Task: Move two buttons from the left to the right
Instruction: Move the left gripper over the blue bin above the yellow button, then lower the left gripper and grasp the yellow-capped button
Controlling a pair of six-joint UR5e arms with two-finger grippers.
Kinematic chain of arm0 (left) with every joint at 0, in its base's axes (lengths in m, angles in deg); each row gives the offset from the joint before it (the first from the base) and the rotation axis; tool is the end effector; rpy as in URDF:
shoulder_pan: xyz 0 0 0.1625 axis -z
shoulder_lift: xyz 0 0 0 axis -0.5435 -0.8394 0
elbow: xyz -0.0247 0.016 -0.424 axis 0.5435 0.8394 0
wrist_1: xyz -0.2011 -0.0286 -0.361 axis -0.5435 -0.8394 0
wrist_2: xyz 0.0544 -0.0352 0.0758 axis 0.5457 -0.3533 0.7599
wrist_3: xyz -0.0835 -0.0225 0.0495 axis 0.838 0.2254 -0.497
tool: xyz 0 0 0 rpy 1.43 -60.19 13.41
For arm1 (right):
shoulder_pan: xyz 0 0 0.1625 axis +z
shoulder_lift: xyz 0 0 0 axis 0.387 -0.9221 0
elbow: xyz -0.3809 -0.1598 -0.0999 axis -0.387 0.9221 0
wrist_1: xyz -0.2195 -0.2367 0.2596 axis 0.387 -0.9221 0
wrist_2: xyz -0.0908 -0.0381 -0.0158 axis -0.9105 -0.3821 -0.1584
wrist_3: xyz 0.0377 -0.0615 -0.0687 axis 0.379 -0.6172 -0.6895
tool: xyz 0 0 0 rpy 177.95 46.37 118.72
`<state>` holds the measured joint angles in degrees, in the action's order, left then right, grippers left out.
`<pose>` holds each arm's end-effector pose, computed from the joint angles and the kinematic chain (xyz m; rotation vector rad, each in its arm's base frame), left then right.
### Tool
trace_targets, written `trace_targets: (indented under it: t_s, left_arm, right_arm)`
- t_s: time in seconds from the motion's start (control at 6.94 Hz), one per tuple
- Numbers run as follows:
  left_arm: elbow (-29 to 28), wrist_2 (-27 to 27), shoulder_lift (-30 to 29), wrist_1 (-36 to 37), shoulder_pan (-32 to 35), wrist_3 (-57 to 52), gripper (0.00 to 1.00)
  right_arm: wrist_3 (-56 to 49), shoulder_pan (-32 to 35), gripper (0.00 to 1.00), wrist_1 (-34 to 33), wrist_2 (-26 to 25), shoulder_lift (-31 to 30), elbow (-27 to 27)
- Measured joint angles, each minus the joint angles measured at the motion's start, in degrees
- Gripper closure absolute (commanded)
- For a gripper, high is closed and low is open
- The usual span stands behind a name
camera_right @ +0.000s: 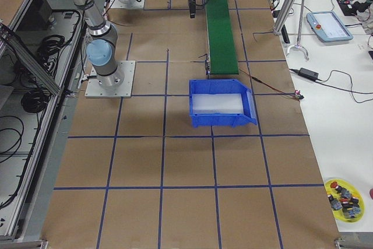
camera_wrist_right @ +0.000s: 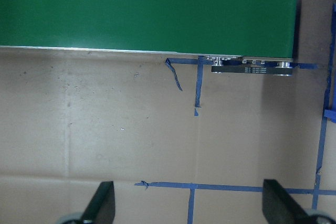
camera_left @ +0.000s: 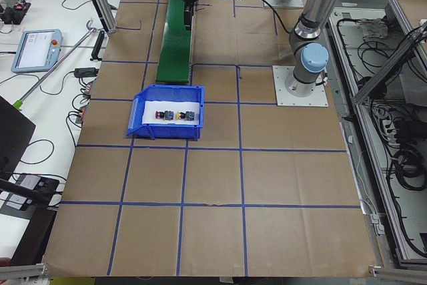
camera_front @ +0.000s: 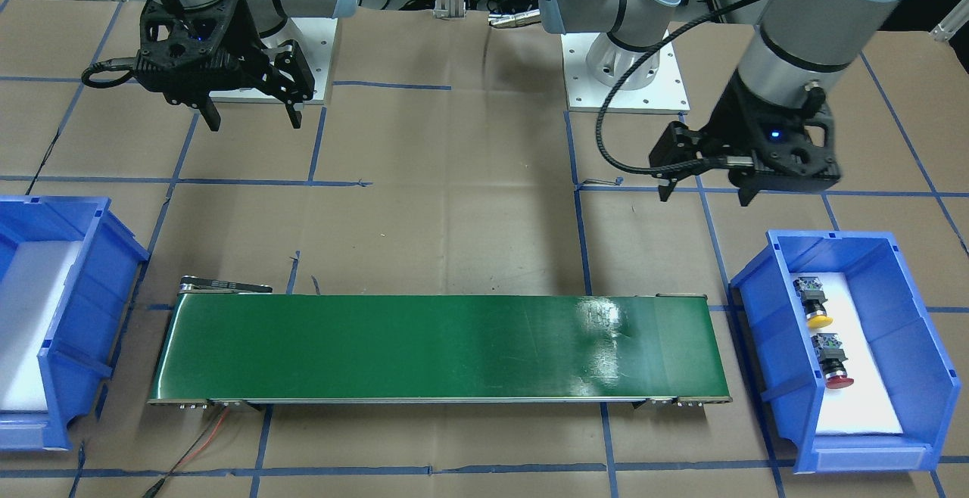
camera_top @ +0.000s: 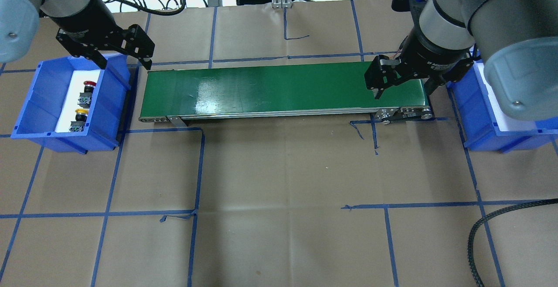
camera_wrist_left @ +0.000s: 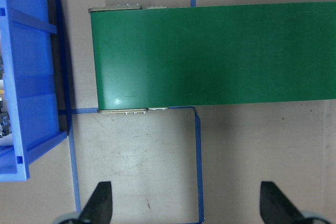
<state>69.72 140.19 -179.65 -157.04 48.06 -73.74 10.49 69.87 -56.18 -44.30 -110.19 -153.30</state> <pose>-0.0490 -0.5379 0.4763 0.0755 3.1244 -0.0801 0.1562 -0.4429 0.4808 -0.0781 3.1128 -0.1067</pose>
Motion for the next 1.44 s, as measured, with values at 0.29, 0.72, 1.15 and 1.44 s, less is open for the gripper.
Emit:
trace_targets:
  t_s: [0.29, 0.72, 1.15, 1.44]
  left_arm:
    - [0.2, 0.1, -0.3, -0.1, -11.2, -10.8, 0.00]
    - [0.9, 0.0, -3.6, 1.5, -23.3, -23.3, 0.01]
    - [3.4, -0.6, -9.0, 10.5, -25.8, -25.6, 0.01]
    - [8.0, -1.2, -12.5, 19.0, -25.6, -25.5, 0.01]
  right_arm:
    - [0.0, 0.0, 0.00, 0.1, 0.0, 0.0, 0.0]
    - [0.2, 0.0, 0.00, 0.1, 0.0, -0.1, 0.0]
    - [0.2, 0.0, 0.00, 0.1, 0.0, -0.1, 0.0]
    - [0.3, 0.0, 0.00, 0.1, 0.0, -0.1, 0.0]
